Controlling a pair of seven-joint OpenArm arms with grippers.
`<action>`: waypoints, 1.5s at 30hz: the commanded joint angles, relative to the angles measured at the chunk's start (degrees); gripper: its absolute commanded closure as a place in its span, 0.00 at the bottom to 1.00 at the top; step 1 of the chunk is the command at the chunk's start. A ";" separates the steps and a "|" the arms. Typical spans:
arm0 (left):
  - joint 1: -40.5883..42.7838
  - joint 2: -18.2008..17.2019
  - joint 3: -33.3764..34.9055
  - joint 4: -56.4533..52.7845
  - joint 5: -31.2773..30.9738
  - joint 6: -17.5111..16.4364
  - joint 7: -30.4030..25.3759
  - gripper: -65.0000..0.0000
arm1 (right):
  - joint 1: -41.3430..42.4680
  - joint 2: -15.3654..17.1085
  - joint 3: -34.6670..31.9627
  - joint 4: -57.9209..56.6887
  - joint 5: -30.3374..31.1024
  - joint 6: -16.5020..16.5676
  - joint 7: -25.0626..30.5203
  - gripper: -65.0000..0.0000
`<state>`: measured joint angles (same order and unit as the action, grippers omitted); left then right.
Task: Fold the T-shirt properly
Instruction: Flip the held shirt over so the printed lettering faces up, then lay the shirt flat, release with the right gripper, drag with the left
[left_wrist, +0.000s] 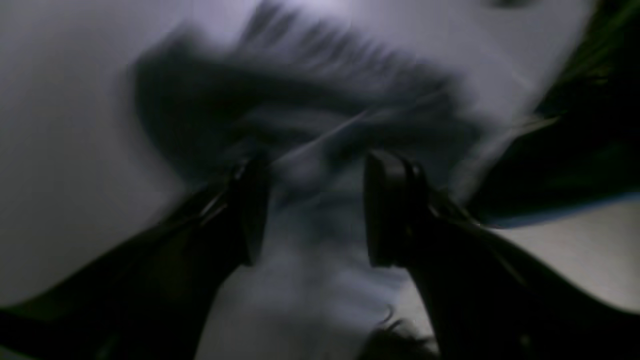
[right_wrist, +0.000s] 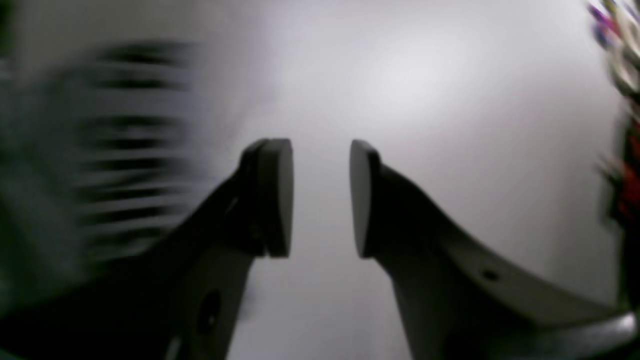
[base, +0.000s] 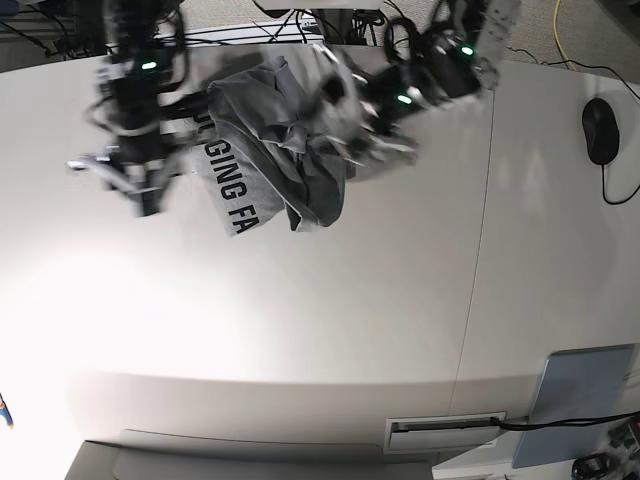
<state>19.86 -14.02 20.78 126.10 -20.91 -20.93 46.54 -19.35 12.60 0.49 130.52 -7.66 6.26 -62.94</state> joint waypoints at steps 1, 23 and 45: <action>-0.24 1.11 2.16 0.81 1.44 -0.09 -0.96 0.53 | 0.15 1.29 2.67 1.05 1.14 -0.15 1.01 0.70; -7.04 8.74 26.29 -14.16 22.88 5.68 -0.39 0.52 | -2.75 4.87 19.17 1.05 9.60 0.20 -1.33 0.70; -9.03 8.04 24.28 -7.52 27.58 9.57 6.71 1.00 | -2.71 4.87 19.17 1.05 9.57 0.20 -1.51 0.70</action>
<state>10.33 -6.57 44.64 117.34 6.96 -11.33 54.06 -22.35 16.80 19.33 130.56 2.46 6.85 -65.76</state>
